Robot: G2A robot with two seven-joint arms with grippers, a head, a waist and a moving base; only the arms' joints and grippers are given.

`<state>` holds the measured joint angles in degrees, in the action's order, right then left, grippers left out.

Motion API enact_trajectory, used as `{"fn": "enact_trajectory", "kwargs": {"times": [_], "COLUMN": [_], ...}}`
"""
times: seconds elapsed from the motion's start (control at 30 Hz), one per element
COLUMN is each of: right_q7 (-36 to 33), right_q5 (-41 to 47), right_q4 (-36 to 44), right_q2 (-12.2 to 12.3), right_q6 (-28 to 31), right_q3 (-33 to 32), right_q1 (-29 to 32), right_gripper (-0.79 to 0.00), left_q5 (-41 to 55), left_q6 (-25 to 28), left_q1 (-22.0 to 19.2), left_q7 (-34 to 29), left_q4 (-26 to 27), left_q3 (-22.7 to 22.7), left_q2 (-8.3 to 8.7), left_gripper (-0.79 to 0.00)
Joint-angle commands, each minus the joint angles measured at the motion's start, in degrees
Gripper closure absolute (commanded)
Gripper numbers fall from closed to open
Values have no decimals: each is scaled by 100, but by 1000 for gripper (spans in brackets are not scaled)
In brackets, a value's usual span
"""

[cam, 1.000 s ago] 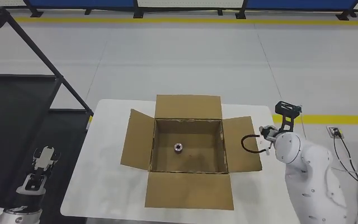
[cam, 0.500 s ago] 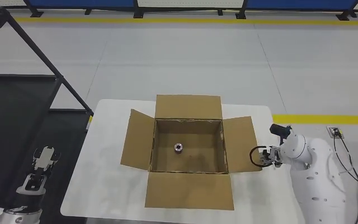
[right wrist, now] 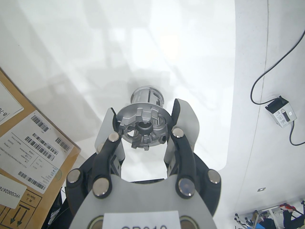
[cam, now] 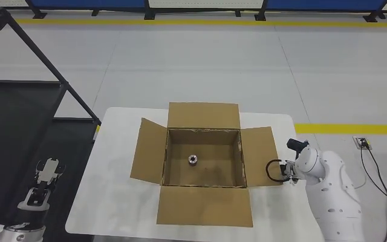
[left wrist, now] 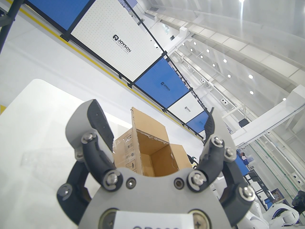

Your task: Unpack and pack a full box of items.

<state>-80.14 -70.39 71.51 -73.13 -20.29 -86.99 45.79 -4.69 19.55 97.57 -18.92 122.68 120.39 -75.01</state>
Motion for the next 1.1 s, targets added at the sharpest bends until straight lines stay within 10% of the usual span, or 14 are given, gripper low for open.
{"fn": "enact_trajectory", "kwargs": {"times": [0.0, 0.13, 0.47, 0.7, 1.07], "right_q7": [56, 112, 180, 1181, 1364], "right_q5": [26, 90, -211, -204, 371], "right_q4": [-95, -188, 652, 3474, 4336], "right_q2": [0, 0, 91, 14, -146], "right_q6": [-9, -35, -565, -1565, -172], "right_q3": [11, 34, -339, -661, 1389], "right_q1": [-31, -62, 198, 1079, 548], "right_gripper": [-379, -785, -785, -785, -785], "left_q5": [0, 0, 0, 0, 0], "left_q6": [0, 0, 0, 0, 0], "left_q1": [0, 0, 0, 0, 0], "left_q7": [0, 0, 0, 0, 0], "left_q4": [0, 0, 0, 0, 0], "left_q3": [0, 0, 0, 0, 0], "left_q2": [0, 0, 0, 0, 0], "left_gripper": [-785, -785, -785, -785, -785]}}
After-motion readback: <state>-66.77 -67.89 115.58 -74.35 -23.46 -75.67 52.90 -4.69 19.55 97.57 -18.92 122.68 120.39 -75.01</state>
